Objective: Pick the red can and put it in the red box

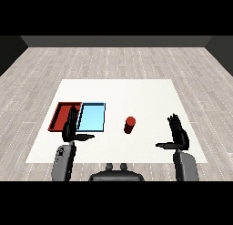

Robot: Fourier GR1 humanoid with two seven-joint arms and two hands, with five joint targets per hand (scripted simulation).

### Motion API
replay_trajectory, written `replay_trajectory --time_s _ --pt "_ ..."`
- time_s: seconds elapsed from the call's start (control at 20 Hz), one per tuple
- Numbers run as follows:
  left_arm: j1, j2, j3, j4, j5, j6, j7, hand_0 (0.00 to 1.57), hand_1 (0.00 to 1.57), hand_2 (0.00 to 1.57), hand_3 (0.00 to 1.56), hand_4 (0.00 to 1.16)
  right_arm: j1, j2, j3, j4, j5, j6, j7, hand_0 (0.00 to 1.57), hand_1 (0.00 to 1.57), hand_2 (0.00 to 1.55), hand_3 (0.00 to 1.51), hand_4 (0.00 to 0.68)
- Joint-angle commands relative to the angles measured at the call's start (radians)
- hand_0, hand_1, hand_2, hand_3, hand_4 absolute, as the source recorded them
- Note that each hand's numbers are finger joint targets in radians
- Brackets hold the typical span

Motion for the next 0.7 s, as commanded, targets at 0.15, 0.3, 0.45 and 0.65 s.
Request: replay_trajectory --time_s 0.15,0.3,0.45,0.65 --pt "0.051 0.009 -0.001 -0.018 -0.031 0.005 -0.044 0.0 0.0 0.0 0.0 0.0 -0.011 0.019 -0.008 0.034 0.041 0.021 -0.049 0.0 0.0 0.0 0.0 0.0" --pt "0.029 0.008 0.005 0.031 -0.027 -0.005 -0.079 0.0 0.0 0.0 0.0 0.0 -0.023 0.017 -0.023 0.002 0.017 0.024 0.018 0.0 0.0 0.0 0.0 0.0" --pt "-0.025 0.049 0.065 0.087 0.024 -0.042 -0.072 0.0 0.0 0.0 0.0 0.0 -0.059 0.032 -0.003 0.064 0.031 0.026 0.008 0.0 0.0 0.0 0.0 0.0" --pt "0.022 -0.004 -0.003 0.003 -0.027 0.02 -0.023 0.0 0.0 0.0 0.0 0.0 -0.13 0.044 0.0 0.089 0.012 0.012 0.038 0.0 0.0 0.0 0.0 0.0"
